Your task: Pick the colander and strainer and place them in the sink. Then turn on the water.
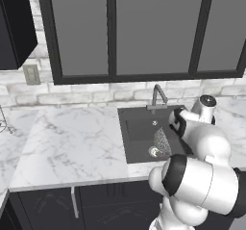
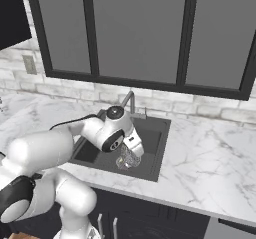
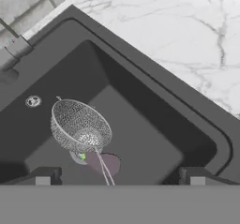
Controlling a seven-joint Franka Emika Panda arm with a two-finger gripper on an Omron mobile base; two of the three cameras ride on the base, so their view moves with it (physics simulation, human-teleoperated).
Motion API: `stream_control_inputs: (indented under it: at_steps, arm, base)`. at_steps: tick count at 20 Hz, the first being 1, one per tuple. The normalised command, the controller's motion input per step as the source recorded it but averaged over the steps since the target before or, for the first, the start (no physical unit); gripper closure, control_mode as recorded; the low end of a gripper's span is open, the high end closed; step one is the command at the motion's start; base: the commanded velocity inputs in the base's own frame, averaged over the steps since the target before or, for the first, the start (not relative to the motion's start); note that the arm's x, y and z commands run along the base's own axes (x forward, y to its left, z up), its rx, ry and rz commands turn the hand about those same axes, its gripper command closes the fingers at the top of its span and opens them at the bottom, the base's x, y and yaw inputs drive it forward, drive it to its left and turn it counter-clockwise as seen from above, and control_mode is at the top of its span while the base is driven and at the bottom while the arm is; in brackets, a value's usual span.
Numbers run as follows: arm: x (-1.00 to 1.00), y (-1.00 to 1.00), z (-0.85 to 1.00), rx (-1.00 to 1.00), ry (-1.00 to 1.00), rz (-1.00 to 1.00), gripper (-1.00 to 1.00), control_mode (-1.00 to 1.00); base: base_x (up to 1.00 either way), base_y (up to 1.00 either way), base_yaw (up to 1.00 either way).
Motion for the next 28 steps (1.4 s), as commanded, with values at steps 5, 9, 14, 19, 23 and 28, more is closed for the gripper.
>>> stream_control_inputs:
  at_steps: [5, 9, 14, 19, 23, 28]
  arm:
    - [-0.02, 0.12, 1.0, 0.0, 0.12, 0.06, -1.0, -1.0]
    - [-0.18, 0.06, 1.0, 0.0, 0.12, 0.06, -1.0, -1.0]
    - [-0.41, 0.07, 0.86, 0.0, 0.07, 0.08, -1.0, -1.0]
    - [-0.7, 0.17, 0.28, -0.01, -0.07, 0.08, -1.0, -1.0]
    - [-0.73, 0.23, 0.0, 0.0, -0.09, 0.05, -1.0, -1.0]
    - [-0.64, 0.24, 0.09, 0.0, -0.01, 0.07, -1.0, -1.0]
  base:
    - [0.0, 0.0, 0.0]
    - [0.0, 0.0, 0.0]
    - [0.0, 0.0, 0.0]
    - [0.0, 0.0, 0.0]
    - [0.0, 0.0, 0.0]
    - [0.0, 0.0, 0.0]
